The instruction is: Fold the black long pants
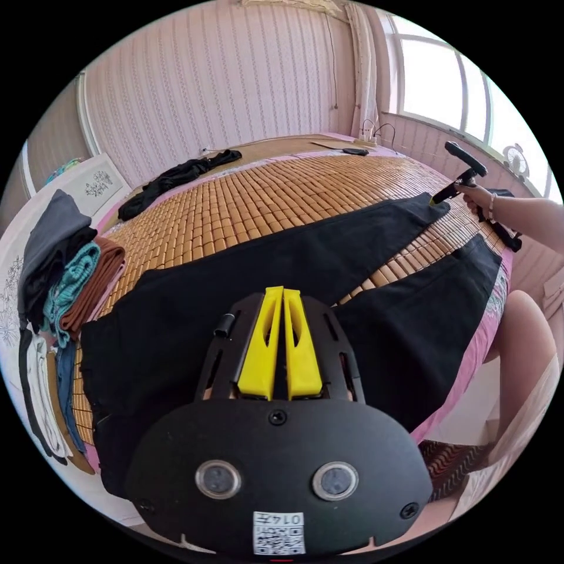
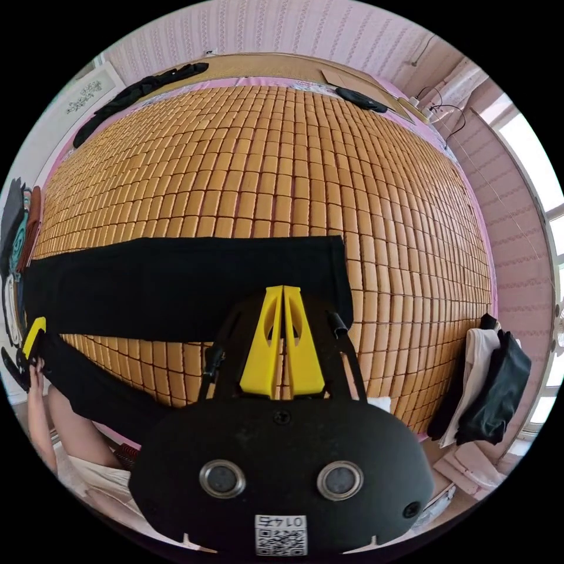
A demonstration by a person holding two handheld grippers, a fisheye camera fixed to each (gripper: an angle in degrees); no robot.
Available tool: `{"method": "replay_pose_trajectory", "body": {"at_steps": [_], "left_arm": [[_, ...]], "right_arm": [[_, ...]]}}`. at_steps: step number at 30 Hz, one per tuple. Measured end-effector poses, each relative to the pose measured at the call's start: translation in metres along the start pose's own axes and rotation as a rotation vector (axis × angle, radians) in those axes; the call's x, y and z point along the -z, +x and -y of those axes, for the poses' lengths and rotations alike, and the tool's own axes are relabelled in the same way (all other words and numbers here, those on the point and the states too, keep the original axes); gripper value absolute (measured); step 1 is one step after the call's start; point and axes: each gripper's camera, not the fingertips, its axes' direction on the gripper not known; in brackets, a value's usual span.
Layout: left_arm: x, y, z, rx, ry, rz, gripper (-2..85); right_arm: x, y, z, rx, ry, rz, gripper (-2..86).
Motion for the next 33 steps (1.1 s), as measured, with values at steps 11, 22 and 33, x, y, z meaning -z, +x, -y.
{"method": "replay_pose_trajectory", "body": {"at_steps": [11, 22, 33], "left_arm": [[0.039, -0.163, -0.053, 0.403, -0.065, 0.300, -0.8], [0.016, -0.240, -0.065, 0.409, -0.240, 0.335, -1.0], [0.118, -0.274, -0.158, 0.749, 0.181, -0.116, -0.9]], "right_arm": [[-0.026, 0.014, 0.003, -0.141, -0.001, -0.056, -0.9], [-0.057, 0.012, -0.006, -0.053, -0.078, -0.110, -1.0], [-0.010, 0.033, -0.138, -0.126, 0.308, 0.264, -0.9]]}}
